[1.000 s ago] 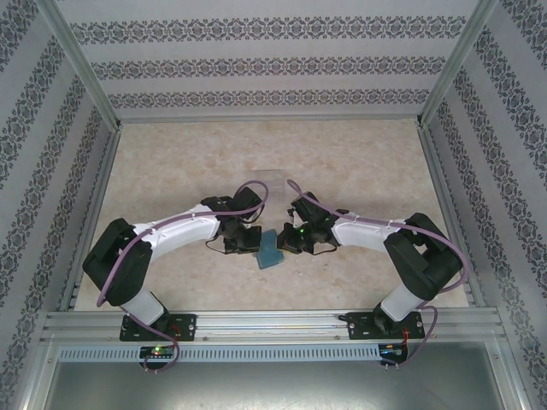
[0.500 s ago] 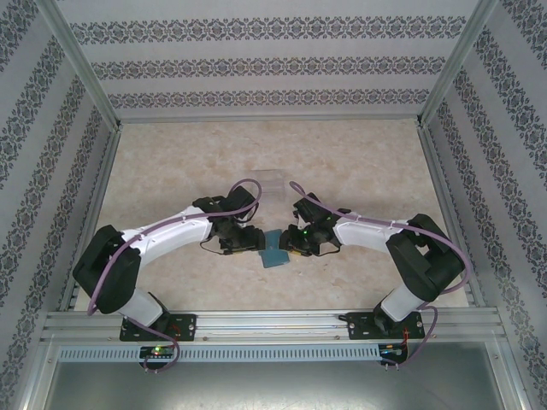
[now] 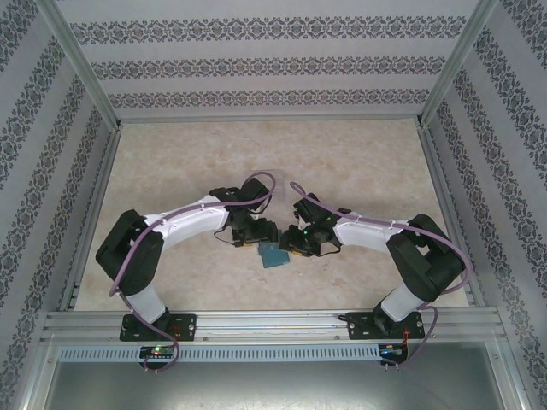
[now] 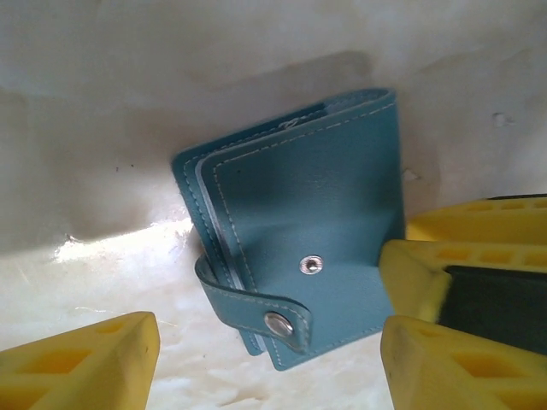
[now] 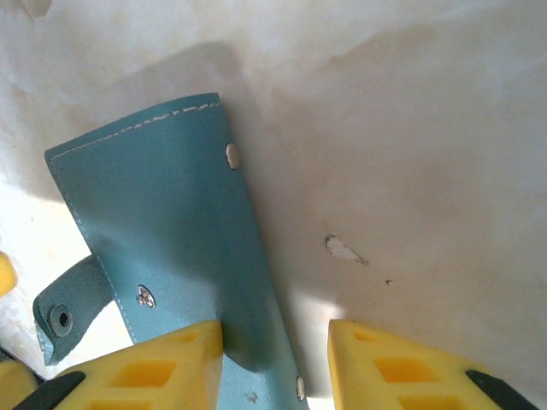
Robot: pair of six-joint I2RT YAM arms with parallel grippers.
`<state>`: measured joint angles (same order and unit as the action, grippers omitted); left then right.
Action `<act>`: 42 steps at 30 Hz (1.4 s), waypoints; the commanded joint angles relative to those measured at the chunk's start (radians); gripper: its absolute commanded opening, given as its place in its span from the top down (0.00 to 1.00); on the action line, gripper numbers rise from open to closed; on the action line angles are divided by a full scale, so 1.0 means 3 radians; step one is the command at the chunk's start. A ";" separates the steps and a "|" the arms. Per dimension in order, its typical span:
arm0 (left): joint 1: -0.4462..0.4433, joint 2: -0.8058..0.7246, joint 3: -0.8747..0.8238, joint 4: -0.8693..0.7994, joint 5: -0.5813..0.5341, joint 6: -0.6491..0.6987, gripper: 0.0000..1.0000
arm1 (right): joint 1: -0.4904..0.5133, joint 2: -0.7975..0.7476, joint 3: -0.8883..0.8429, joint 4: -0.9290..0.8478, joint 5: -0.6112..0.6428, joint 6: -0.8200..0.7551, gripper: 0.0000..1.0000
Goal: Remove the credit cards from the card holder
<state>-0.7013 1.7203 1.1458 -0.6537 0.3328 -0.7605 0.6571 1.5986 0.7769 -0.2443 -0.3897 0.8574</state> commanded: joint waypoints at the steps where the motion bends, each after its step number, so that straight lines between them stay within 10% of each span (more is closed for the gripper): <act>1: -0.0035 0.0039 0.0003 -0.0134 -0.0028 0.0109 0.34 | 0.0007 -0.0086 0.0069 -0.0104 0.0084 -0.0069 0.62; 22: -0.0025 -0.0244 -0.0330 -0.0022 -0.0239 0.0106 0.95 | 0.0196 -0.0139 0.0427 -0.0689 0.0384 -0.0322 0.56; 36: 0.0137 -0.0490 -0.1005 0.0670 0.0129 0.0029 1.00 | 0.0577 0.0380 0.1328 -0.1615 0.1245 -0.0618 0.12; 42: 0.0230 -0.0552 -0.1268 0.1056 0.0336 -0.0045 1.00 | 0.0596 0.0675 0.1620 -0.1651 0.1284 -0.0577 0.08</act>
<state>-0.6514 1.5784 0.7975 -0.4252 0.3843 -0.7506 0.8230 1.7649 1.2118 -0.6956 -0.0479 0.6807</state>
